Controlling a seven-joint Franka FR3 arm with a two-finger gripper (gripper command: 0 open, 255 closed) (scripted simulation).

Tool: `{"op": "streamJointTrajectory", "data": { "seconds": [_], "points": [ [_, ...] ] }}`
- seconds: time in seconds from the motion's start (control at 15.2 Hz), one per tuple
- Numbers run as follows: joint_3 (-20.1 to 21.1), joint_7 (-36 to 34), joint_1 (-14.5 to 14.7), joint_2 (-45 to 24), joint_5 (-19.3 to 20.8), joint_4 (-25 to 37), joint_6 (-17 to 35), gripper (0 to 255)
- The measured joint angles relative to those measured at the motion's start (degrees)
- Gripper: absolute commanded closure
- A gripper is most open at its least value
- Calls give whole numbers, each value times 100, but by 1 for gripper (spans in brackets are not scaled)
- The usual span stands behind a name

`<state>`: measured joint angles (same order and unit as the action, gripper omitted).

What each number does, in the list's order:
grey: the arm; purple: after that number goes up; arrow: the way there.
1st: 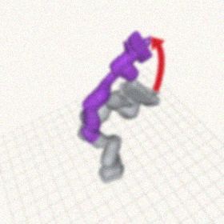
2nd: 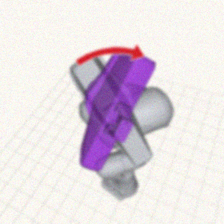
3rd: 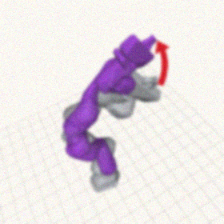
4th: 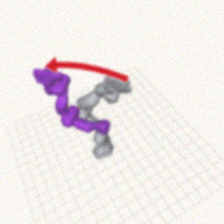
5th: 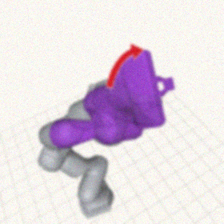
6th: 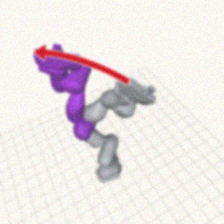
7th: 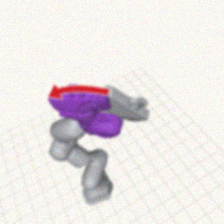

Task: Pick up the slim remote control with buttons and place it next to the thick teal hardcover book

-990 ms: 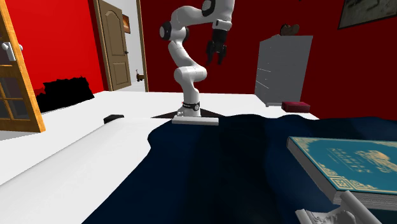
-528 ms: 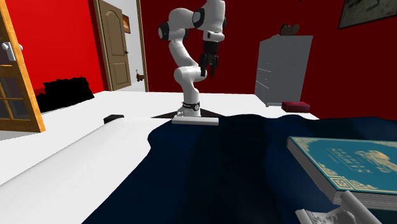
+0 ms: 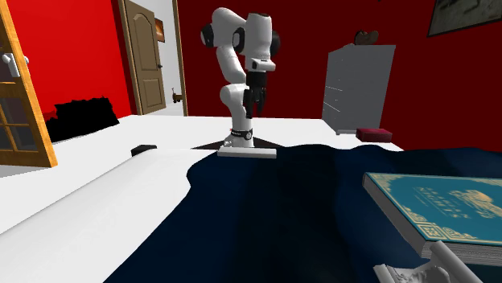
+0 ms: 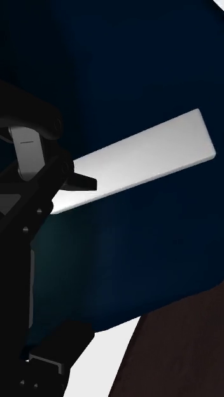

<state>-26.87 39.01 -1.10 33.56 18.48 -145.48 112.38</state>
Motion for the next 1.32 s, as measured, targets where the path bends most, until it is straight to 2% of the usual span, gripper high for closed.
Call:
{"op": "streamJointTrajectory", "data": {
  "seconds": [0.26, 0.53, 0.99, 1.32],
  "points": [
    [-704, 858, 217, -829, -123, 169, 774, 0],
    [-1387, 1854, 555, -1803, -613, 479, 1458, 0],
    [-1634, 2241, 700, -2354, -954, 294, 2132, 0],
    [-1670, 2305, 728, -2469, -1037, 267, 2259, 0]
  ]
}}
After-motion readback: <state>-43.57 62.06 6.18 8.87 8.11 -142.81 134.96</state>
